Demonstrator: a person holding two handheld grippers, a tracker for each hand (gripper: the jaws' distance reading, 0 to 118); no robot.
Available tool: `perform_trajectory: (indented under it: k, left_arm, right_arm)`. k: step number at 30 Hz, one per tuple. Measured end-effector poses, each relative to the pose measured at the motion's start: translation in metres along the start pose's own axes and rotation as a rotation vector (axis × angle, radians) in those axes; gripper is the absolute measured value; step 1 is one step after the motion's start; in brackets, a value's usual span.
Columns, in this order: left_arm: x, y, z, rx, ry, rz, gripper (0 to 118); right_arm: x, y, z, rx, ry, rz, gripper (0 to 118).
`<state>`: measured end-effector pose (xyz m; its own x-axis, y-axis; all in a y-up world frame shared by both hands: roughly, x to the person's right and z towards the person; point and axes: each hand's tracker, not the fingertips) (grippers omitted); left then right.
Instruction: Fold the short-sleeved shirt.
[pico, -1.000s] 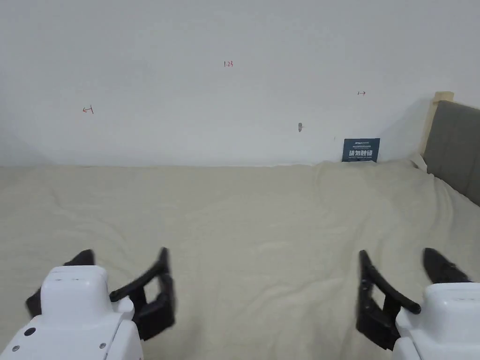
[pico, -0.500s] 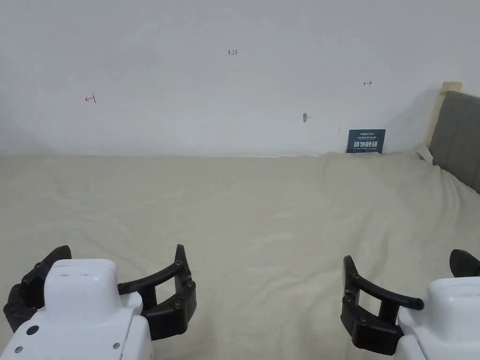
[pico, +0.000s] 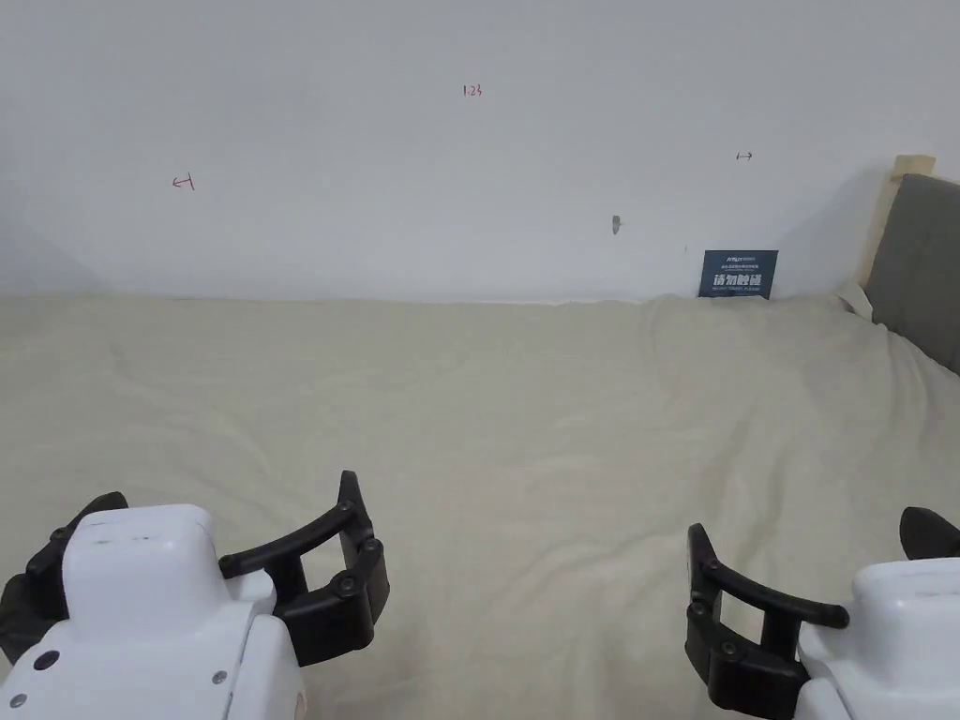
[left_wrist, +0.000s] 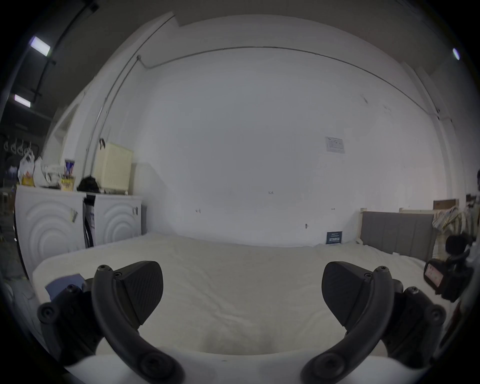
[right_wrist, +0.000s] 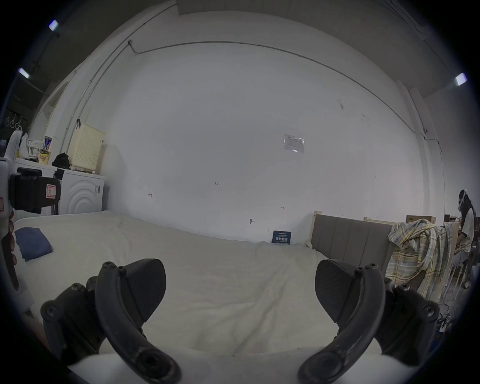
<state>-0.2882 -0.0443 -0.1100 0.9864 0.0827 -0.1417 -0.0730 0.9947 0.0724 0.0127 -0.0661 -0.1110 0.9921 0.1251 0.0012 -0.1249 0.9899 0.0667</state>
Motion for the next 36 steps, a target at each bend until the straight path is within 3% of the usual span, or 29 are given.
perform_trajectory:
  k: [15, 22, 27, 31, 36]
  left_arm:
    - [0.003, -0.01, -0.016, 0.001, 0.043, -0.205, 118]
    - [0.001, -0.005, -0.017, -0.046, -0.085, -0.125, 118]
    - [0.004, -0.004, -0.018, -0.073, 0.06, -0.087, 118]
    - [0.012, -0.006, -0.02, -0.06, 0.127, -0.194, 118]
    - [0.016, -0.013, -0.015, -0.018, 0.059, -0.238, 118]
  right_arm:
    - [-0.003, 0.0, -0.005, -0.046, -0.003, -0.01, 115]
    - [-0.007, -0.001, -0.006, -0.046, -0.008, -0.023, 115]
    - [-0.009, -0.003, -0.008, -0.054, 0.002, -0.028, 115]
    - [-0.011, -0.003, -0.009, -0.061, -0.001, -0.028, 115]
    - [-0.011, -0.003, -0.008, -0.072, 0.016, -0.053, 115]
